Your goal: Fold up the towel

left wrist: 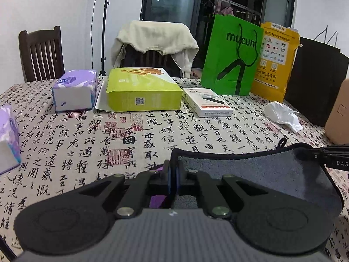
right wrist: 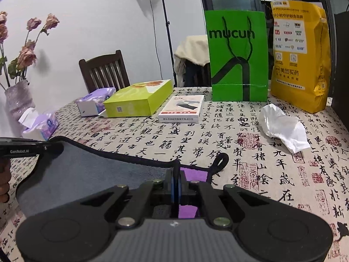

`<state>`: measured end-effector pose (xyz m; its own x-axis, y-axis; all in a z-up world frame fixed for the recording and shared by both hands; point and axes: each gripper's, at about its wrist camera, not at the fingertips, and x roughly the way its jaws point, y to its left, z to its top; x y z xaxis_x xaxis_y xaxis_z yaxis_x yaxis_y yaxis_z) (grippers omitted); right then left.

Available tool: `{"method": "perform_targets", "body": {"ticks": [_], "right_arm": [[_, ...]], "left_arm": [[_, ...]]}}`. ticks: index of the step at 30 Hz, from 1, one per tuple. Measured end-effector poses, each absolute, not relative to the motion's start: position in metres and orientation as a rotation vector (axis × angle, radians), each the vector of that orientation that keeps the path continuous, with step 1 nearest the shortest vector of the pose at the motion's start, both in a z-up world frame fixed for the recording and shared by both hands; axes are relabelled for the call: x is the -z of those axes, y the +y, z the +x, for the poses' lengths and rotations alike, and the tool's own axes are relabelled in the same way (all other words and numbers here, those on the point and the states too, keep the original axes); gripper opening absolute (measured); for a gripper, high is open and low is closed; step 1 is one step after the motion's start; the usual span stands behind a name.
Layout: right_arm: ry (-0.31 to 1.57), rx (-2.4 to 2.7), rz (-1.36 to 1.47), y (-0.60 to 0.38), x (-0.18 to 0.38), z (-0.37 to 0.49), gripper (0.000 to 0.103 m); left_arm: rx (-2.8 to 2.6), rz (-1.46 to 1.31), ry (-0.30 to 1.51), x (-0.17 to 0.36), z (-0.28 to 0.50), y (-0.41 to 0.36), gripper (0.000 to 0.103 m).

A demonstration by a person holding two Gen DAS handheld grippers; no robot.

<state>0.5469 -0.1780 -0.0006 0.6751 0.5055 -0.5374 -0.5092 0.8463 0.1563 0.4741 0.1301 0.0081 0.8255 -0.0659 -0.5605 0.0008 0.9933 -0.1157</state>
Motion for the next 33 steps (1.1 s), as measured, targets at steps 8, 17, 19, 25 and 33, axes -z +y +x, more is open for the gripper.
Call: {"method": "perform_targets", "body": {"ticks": [8, 17, 19, 25, 33], "right_arm": [[0.631, -0.56, -0.004, -0.169, 0.01, 0.574, 0.003], [0.668, -0.546, -0.016, -0.159, 0.024, 0.593, 0.004], [0.674, -0.541, -0.023, -0.158, 0.027, 0.594, 0.005], [0.663, -0.503, -0.034, -0.159, 0.026, 0.593, 0.014], [0.628, -0.477, -0.041, -0.165, 0.013, 0.577, 0.019]], "left_arm": [[0.023, -0.127, 0.628, 0.004, 0.5, 0.138, 0.005], [0.005, -0.146, 0.676, 0.018, 0.514, 0.146, 0.006], [0.001, -0.147, 0.686, 0.021, 0.516, 0.148, 0.007], [0.004, -0.121, 0.688, 0.018, 0.511, 0.148, 0.023], [0.014, -0.096, 0.649, 0.001, 0.488, 0.146, 0.036]]}}
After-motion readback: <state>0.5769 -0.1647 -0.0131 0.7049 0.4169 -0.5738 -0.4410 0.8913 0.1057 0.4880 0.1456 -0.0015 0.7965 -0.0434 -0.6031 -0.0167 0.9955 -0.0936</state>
